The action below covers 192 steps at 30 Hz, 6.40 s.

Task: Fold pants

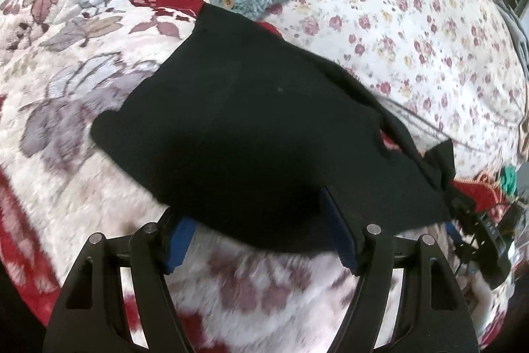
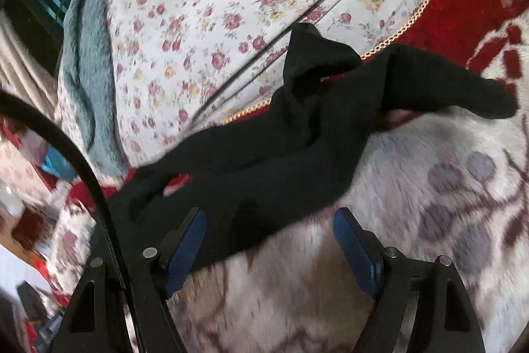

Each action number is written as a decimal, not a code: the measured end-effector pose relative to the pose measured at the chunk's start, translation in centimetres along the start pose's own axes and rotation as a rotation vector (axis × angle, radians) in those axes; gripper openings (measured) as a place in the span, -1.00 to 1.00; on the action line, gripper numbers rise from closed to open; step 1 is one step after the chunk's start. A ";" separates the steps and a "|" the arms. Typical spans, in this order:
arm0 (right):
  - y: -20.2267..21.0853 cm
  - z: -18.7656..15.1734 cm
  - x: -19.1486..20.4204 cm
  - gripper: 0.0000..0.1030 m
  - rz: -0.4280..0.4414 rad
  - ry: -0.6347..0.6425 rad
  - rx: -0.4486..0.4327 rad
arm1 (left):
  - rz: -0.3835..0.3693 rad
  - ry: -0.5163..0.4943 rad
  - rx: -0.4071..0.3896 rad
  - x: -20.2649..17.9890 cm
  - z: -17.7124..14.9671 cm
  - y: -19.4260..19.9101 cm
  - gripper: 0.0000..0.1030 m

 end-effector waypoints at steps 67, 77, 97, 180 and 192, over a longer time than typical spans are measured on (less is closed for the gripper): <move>9.6 -1.8 -11.1 -0.71 0.044 -0.324 -0.151 | -0.227 -0.424 -0.092 -13.3 -0.8 11.2 0.03; 15.5 -2.8 -10.7 -0.91 0.008 -0.261 -0.240 | -0.453 -0.628 0.091 -25.4 -4.3 6.1 0.05; 19.5 -4.2 -10.8 -0.62 -0.139 -0.230 -0.271 | -0.417 -0.742 0.281 -29.6 -12.8 -2.9 0.05; 12.4 -5.9 -11.0 -0.90 0.051 -0.340 -0.080 | -0.128 -0.205 0.063 -4.4 -5.0 3.2 -0.86; 14.2 -6.2 -10.1 -0.54 -0.024 -0.294 -0.081 | -0.174 -0.178 0.052 -3.2 -4.5 4.6 -0.83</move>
Point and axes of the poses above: each gripper's, at about its wrist camera, not at the fingertips, and y roughly against the way its jaws point, x to its left, z to its top, the point moved 7 cm from there along -y, roughly the way its jaws point, and after that the axes turned 2 degrees about -z, right-handed, at the moved point
